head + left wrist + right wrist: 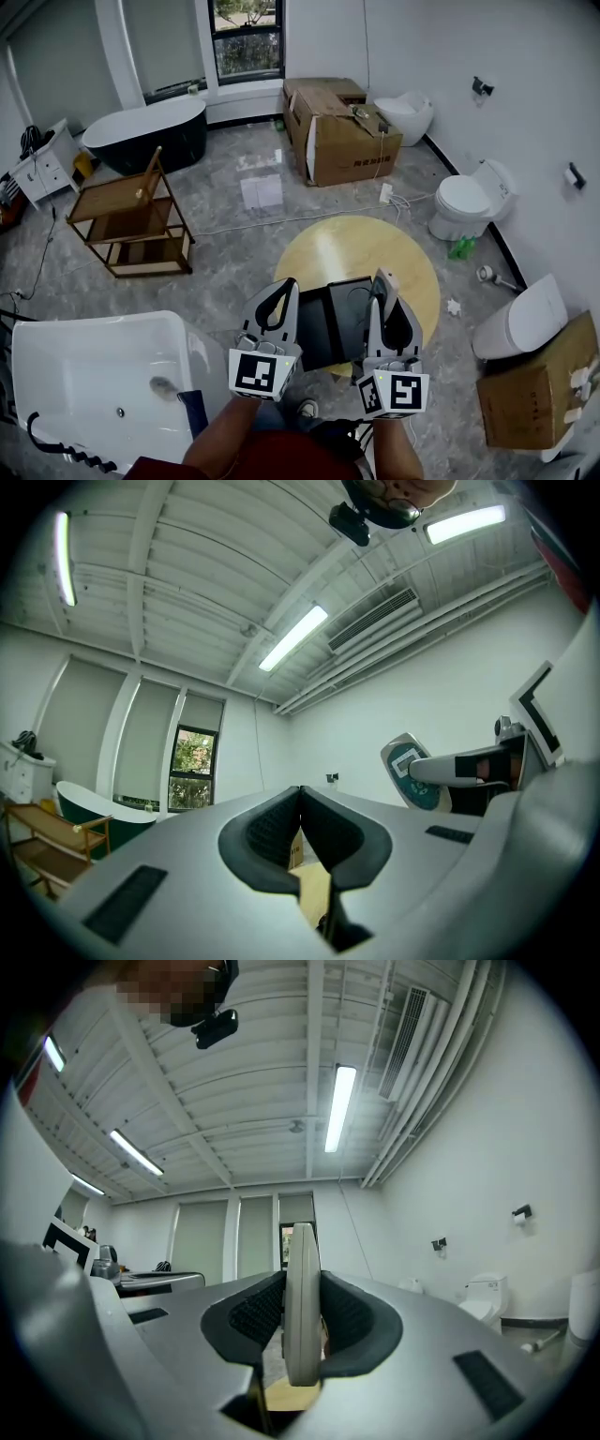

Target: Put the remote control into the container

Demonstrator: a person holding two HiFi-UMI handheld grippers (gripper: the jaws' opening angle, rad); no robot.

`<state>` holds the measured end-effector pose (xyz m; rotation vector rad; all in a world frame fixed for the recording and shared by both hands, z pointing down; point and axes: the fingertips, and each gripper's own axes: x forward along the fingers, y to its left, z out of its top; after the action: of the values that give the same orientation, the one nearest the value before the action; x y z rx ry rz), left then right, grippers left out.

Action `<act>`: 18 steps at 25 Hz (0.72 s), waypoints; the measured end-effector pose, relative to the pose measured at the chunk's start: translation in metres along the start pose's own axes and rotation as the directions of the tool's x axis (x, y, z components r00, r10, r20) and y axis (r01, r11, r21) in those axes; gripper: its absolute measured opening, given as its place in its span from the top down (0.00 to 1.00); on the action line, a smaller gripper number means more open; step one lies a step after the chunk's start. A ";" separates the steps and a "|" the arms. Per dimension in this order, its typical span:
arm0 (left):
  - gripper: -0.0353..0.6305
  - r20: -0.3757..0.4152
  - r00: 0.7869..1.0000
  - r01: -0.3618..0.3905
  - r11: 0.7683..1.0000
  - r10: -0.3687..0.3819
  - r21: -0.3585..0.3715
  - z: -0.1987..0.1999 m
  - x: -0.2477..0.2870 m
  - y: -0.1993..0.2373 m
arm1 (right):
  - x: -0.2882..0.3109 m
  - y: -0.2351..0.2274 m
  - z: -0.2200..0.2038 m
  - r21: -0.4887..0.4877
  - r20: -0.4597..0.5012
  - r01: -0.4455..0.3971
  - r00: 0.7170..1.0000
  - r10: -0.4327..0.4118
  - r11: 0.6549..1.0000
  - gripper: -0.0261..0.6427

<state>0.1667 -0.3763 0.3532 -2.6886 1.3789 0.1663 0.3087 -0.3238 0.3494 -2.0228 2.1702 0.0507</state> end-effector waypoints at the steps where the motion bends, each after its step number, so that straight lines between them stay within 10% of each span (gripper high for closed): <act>1: 0.92 -0.001 1.000 0.001 1.000 -0.001 0.002 -0.002 0.004 0.002 | 0.004 -0.001 -0.002 0.002 -0.005 0.001 1.000 -0.001 1.000 0.77; 18: 0.92 0.077 0.997 -0.017 0.999 0.020 -0.039 -0.008 0.021 0.050 | 0.060 0.036 -0.090 -0.014 -0.248 -0.024 0.968 0.020 1.000 0.77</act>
<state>0.1388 -0.4236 0.3550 -2.6701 1.3922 0.2979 0.2604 -0.3926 0.4254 -2.1147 2.3438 -0.1930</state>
